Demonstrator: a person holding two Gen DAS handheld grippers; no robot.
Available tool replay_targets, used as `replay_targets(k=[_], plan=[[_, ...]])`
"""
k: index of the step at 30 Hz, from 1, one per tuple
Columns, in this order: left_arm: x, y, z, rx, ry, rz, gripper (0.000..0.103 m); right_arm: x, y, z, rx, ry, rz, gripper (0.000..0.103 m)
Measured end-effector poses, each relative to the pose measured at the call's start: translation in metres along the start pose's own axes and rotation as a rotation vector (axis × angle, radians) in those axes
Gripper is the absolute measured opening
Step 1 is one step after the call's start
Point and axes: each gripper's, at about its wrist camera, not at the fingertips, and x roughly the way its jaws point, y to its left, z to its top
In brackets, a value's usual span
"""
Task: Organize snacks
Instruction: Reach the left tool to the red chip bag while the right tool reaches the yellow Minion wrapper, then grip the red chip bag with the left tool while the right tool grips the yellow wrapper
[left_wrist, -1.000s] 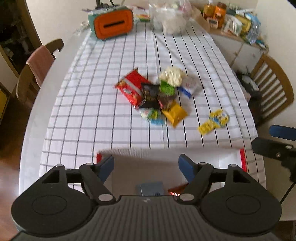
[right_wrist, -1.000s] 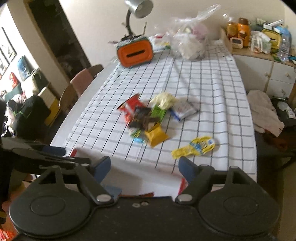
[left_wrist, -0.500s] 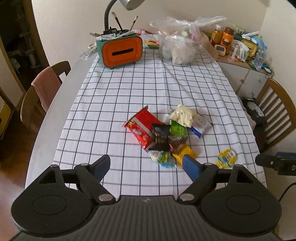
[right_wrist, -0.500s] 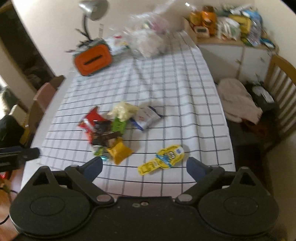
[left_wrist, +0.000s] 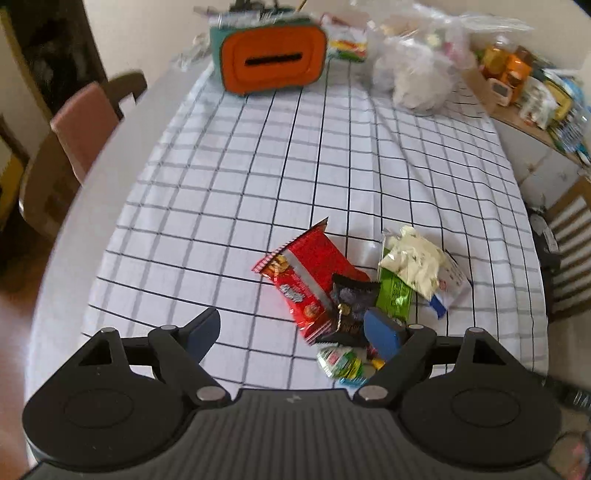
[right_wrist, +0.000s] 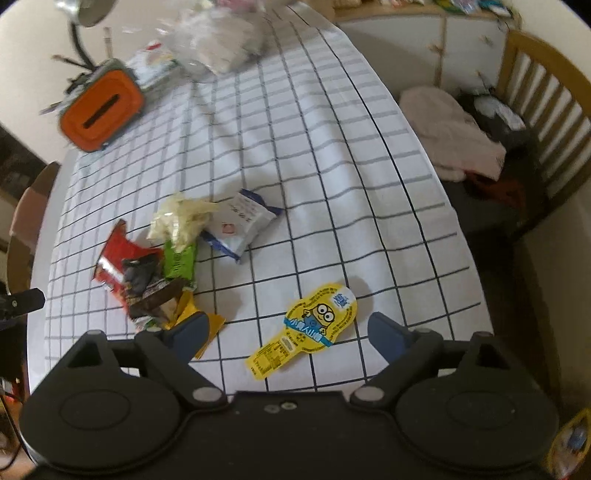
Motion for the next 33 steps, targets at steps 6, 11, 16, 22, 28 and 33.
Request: replay_targets(k=[6, 11, 16, 22, 28, 33], plan=[[0.048, 0.008, 0.021, -0.108, 0.078, 0.005, 0.085, 0.033, -0.009, 0.005, 0.096, 0.054, -0.042, 0.087], [0.081, 0.019, 0.038, -0.196, 0.12, -0.003, 0.085, 0.056, -0.014, 0.001, 0.143, 0.101, -0.058, 0.083], [0.107, 0.027, 0.048, -0.331, 0.154, -0.011, 0.085, 0.072, -0.014, -0.002, 0.161, 0.131, -0.072, 0.082], [0.126, 0.022, 0.051, -0.382, 0.152, 0.019, 0.085, 0.084, -0.011, -0.005, 0.154, 0.164, -0.083, 0.081], [0.143, 0.021, 0.049, -0.41, 0.167, 0.038, 0.085, 0.091, -0.011, -0.008, 0.159, 0.18, -0.111, 0.079], [0.151, 0.02, 0.046, -0.418, 0.188, 0.032, 0.085, 0.095, -0.004, -0.006, 0.144, 0.17, -0.14, 0.076]])
